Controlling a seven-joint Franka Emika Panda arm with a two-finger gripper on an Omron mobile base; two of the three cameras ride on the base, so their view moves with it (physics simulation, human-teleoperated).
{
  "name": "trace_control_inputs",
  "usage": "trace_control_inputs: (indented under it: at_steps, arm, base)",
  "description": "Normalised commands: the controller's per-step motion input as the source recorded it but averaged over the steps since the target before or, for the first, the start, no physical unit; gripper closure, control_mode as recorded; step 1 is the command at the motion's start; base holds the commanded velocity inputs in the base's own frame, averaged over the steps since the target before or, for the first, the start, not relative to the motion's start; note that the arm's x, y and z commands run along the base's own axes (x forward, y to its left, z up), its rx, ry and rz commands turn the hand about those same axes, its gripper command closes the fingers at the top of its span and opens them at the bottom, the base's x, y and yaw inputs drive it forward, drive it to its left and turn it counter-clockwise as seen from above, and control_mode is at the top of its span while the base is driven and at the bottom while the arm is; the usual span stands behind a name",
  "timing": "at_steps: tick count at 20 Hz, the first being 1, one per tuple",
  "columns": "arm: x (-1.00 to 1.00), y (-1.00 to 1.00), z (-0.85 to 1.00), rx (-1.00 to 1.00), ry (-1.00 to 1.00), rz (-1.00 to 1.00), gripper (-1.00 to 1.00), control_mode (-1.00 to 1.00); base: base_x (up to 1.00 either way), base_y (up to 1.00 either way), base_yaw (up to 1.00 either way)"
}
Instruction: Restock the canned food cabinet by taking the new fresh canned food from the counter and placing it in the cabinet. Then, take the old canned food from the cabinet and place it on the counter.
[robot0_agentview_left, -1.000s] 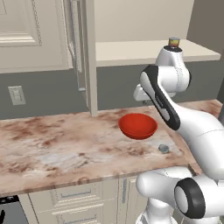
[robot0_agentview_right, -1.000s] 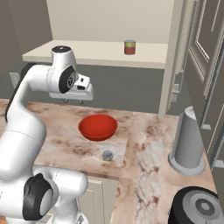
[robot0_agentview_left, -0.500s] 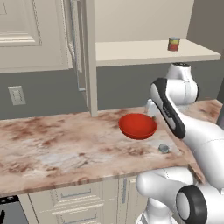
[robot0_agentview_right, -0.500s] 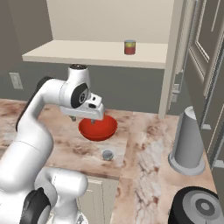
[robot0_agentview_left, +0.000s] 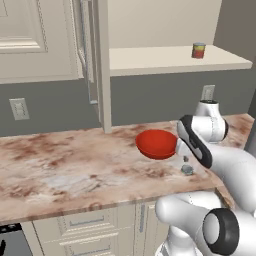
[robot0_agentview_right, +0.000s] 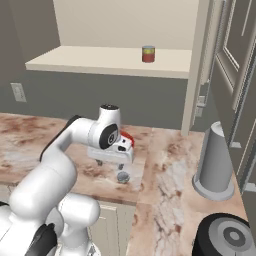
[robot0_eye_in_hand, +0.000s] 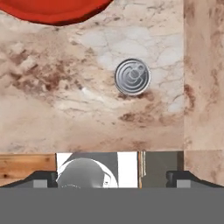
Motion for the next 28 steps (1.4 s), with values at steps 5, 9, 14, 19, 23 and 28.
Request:
trace_control_inputs:
  at_steps: [5, 9, 14, 19, 23, 28]
  arm:
    - [0.20, -0.22, -0.43, -0.06, 0.04, 0.00, -1.00, -1.00]
    - [0.03, -0.03, -0.39, -0.04, 0.00, 0.00, -1.00, -1.00]
    - [0.04, 0.00, -0.52, 0.00, 0.00, 0.00, -1.00, -1.00]
    - [0.17, -0.02, -0.42, 0.00, -0.02, 0.00, -1.00, -1.00]
    - [0.21, -0.13, -0.27, -0.03, -0.07, 0.00, -1.00, -1.00]
    - [0.18, -0.14, -0.18, -0.07, -0.07, 0.00, -1.00, -1.00]
  base:
    - [0.00, 0.00, 0.00]
    - [0.00, 0.00, 0.00]
    - [0.00, 0.00, 0.00]
    - [0.00, 0.00, 0.00]
    - [0.00, 0.00, 0.00]
    - [0.00, 0.00, 0.00]
